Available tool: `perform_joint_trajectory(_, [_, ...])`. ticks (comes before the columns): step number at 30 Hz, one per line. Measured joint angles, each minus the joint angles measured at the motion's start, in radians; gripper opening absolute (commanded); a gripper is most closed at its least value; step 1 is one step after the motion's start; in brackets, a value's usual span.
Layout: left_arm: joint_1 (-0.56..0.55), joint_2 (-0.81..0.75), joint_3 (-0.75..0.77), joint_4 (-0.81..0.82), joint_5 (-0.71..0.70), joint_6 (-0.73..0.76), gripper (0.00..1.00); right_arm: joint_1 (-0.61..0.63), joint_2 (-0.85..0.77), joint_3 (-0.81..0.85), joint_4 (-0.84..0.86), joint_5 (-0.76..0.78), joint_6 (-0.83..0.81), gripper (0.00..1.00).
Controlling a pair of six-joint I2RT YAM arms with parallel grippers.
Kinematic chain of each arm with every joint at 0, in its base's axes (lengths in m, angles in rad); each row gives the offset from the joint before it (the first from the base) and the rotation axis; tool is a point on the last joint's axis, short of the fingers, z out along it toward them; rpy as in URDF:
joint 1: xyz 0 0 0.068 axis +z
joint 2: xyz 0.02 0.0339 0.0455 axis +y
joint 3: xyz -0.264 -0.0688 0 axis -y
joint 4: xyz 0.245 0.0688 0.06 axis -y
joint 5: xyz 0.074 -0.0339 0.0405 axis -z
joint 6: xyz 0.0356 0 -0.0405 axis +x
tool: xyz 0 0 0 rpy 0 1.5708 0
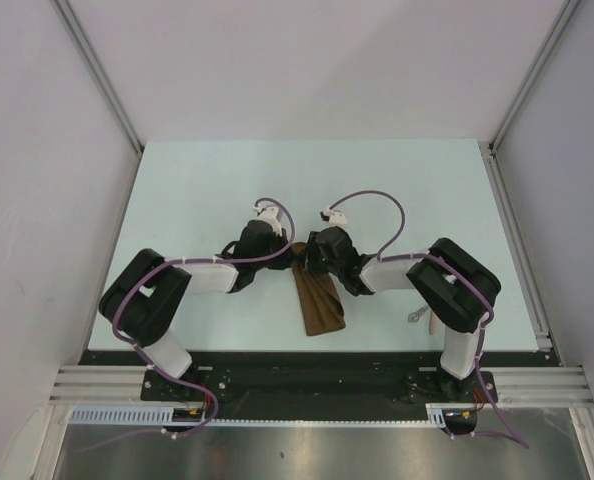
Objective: Fold the napkin into a case and place the utensils inside
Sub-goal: Stuff the smaller-rectangle-folded napkin at the center of the board.
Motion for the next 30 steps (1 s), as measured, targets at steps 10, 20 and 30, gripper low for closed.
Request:
perform_joint_trajectory(10, [0.007, 0.0, 0.0, -0.011, 0.01, 0.0, 0.0, -0.011, -0.06, -0.008, -0.059, -0.113, -0.034, 0.42])
perform_joint_trajectory(20, [0.007, 0.0, 0.0, -0.013, 0.033, 0.0, 0.0, -0.019, -0.11, -0.046, -0.074, -0.149, -0.044, 0.4])
perform_joint_trajectory(30, [0.007, -0.019, 0.0, -0.021, 0.043, 0.0, 0.0, -0.019, -0.075, -0.063, -0.039, -0.161, -0.05, 0.0])
